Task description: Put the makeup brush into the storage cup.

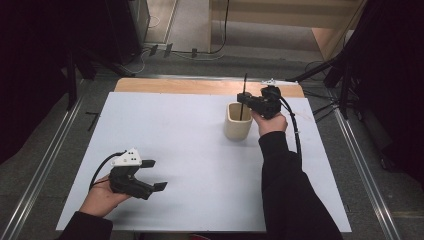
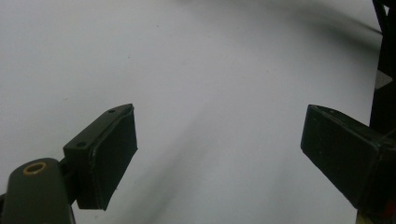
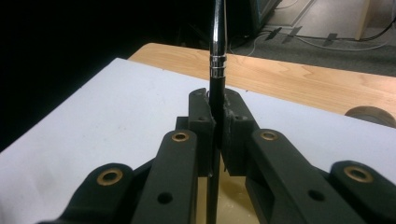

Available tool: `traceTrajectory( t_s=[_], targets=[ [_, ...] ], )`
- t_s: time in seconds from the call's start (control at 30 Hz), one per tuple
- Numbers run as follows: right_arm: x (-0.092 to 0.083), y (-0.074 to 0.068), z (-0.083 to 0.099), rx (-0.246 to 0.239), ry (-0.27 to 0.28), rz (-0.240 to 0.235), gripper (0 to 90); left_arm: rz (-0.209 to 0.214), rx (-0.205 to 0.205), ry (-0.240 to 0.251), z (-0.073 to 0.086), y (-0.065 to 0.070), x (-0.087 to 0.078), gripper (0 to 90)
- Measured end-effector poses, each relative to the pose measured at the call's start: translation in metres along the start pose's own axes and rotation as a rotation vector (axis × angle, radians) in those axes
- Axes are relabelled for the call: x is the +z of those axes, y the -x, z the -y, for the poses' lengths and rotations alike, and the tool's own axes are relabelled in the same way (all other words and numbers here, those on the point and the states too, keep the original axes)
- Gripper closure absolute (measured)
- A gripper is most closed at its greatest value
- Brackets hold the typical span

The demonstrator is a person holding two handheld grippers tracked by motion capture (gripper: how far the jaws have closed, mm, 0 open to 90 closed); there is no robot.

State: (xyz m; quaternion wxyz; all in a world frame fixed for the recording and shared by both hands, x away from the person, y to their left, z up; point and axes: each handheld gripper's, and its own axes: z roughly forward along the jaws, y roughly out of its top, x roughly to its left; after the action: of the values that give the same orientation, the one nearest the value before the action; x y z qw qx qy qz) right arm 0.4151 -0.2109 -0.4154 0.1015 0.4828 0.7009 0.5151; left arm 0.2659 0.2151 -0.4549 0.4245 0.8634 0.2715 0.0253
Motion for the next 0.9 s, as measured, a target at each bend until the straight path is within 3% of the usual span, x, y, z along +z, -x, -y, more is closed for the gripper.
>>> traceTrajectory(
  t_s=[0.1,0.2,0.3,0.47,0.6,0.9],
  targets=[
    [-0.001,0.000,0.000,-0.003,0.000,0.005,81.6,-0.001,-0.001,0.000,0.000,0.000,0.000,10.9],
    [-0.004,0.000,-0.001,-0.033,0.034,0.006,38.8,-0.001,-0.001,0.000,0.000,0.000,0.000,10.9],
    [-0.007,0.001,-0.001,-0.026,0.027,0.012,24.9,-0.001,0.000,-0.002,0.000,0.000,0.000,10.9],
    [-0.012,0.000,0.002,-0.042,0.010,0.026,25.0,0.000,0.002,-0.004,0.000,0.000,0.000,10.9],
    [-0.018,-0.002,0.005,-0.063,-0.004,-0.017,24.9,0.000,0.001,-0.006,0.000,0.000,0.000,10.9],
    [-0.026,-0.013,0.015,-0.099,-0.025,-0.044,25.0,-0.001,0.001,-0.007,0.000,0.000,0.000,10.9]
  ],
)
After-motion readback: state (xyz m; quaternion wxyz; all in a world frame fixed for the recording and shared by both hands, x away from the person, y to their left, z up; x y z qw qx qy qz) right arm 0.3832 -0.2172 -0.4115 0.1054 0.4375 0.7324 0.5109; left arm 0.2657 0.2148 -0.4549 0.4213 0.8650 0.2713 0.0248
